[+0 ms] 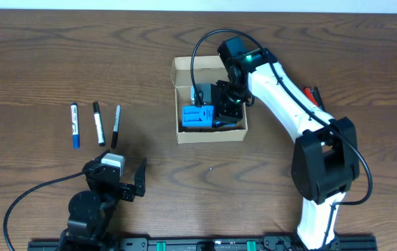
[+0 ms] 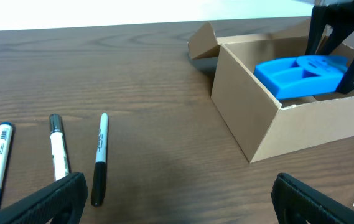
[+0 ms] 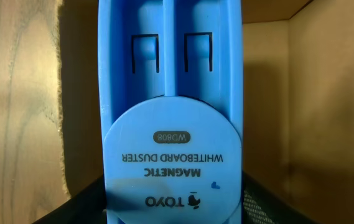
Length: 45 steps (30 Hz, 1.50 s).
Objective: Pack container
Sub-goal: 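Open the right gripper and lift it out of the box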
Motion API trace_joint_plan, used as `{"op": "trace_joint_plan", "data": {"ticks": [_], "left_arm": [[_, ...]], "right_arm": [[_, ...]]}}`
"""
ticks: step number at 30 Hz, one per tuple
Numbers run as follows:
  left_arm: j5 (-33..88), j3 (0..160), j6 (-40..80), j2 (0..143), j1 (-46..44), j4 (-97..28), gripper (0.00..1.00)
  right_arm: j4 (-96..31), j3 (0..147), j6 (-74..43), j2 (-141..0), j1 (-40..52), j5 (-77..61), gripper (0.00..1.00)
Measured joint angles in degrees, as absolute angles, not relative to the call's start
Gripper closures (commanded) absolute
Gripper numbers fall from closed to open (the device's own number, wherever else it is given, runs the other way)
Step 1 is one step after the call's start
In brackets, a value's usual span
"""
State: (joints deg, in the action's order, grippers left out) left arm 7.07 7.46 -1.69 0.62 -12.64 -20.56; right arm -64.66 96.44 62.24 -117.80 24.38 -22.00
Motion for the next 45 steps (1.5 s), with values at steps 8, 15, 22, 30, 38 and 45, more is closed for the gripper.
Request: {"op": "trace_joint_plan", "data": {"ticks": [8,15,22,30,38,45], "left_arm": [[7.1,7.5,-1.7,0.6,-12.6,-20.6,0.05],[7.1,7.5,-1.7,0.6,-12.6,-20.6,0.04],[7.1,7.5,-1.7,0.6,-12.6,-20.6,0.05],[7.1,7.5,-1.7,0.6,-12.6,-20.6,0.04],[7.1,7.5,-1.7,0.6,-12.6,-20.6,0.04],[7.1,7.5,-1.7,0.6,-12.6,-20.6,0.05]], "right_arm": [[-64.6,96.4,62.4,-120.2,24.4,-21.8,0.41],[-64.6,96.5,62.9,-120.6,24.4,-21.9,0.30],[-64.6,96.5,62.9,-120.6,24.4,-21.9,0.26],[-65.3,100.6,59.0,-120.6,24.4,-22.0,0.23],[-67.0,109.3,50.6,-119.6,24.4,-22.4,0.23],[-66.8,111.9,37.7,-113.8,24.3,-18.9,0.18]]}}
